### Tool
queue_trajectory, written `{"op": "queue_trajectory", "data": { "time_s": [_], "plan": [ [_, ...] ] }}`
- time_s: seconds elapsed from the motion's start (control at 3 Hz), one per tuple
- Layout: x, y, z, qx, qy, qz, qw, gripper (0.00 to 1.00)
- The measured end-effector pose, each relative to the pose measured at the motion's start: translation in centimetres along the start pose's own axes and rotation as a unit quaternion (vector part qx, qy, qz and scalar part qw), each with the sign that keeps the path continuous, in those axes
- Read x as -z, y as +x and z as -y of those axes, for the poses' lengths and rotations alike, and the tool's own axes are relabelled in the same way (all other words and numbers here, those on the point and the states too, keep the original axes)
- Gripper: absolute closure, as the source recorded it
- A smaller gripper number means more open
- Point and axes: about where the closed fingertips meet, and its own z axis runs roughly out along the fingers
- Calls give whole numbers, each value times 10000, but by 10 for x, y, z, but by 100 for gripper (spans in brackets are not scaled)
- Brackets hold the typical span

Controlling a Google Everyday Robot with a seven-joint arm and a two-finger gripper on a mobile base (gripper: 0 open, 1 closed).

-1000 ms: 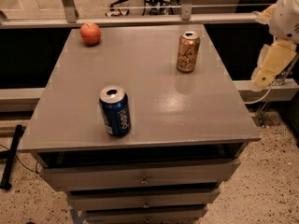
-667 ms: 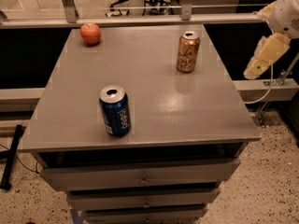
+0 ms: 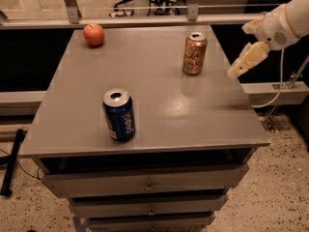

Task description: Knock orange can over

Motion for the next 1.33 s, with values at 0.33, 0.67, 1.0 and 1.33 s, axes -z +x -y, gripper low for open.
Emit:
{"op": "queue_trajectory", "data": {
  "time_s": [0.33, 0.67, 1.0, 1.33],
  "plan": [
    [-36, -7, 3, -121, -336, 650, 9972, 0],
    [-70, -17, 3, -128, -657, 1173, 9908, 0],
    [-93, -28, -3, -146, -955, 1557, 9831, 0],
    [-106, -37, -16, -228, -1241, 1852, 9746, 0]
  ]
}}
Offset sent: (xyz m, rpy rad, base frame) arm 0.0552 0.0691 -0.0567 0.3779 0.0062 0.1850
